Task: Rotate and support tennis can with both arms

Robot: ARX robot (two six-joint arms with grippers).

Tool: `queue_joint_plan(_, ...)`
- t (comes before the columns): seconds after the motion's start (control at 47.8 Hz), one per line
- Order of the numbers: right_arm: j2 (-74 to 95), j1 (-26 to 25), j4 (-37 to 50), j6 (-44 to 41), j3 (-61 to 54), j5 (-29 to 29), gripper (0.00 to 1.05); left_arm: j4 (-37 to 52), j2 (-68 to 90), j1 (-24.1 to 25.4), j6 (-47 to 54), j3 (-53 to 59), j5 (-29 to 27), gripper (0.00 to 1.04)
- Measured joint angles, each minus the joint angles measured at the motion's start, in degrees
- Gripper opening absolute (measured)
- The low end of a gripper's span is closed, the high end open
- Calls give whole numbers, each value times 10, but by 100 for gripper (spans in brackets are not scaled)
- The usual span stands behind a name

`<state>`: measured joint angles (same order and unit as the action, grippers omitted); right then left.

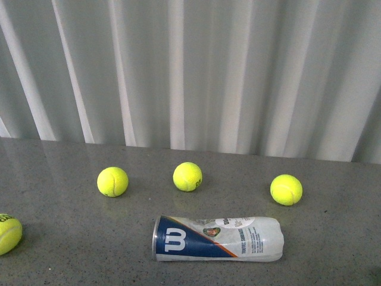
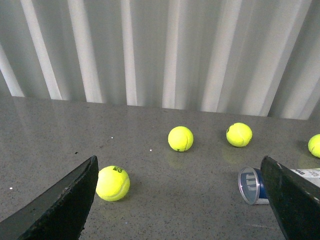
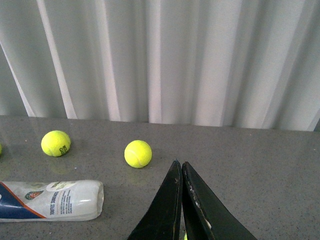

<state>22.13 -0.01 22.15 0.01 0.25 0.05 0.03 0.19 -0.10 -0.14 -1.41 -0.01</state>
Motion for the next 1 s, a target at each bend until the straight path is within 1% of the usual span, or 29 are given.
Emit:
queue_joint_plan(0.23,-66,0,-64,0,0,0,3,0,0,0,0,0,0,98)
queue_joint_plan(0.523,-123,0,-122,0,0,0,3,0,0,0,0,0,0,98)
queue_joint_plan(0.585,-167,0,-181,0,0,0,3,0,0,0,0,0,0,98)
queue_joint_plan(0.648,-199,0,-216,0,0,-1,3,0,0,0,0,0,0,98)
queue_joint_plan(0.899,-218,0,-221,0,0,-1,3,0,0,0,0,0,0,98)
queue_joint_plan(0.92,-218,0,-221,0,0,-1,4,0,-1,0,0,0,0,98)
queue_joint_plan(1.003,-218,0,-221,0,0,-1,16,0,-1,0,0,0,0,98)
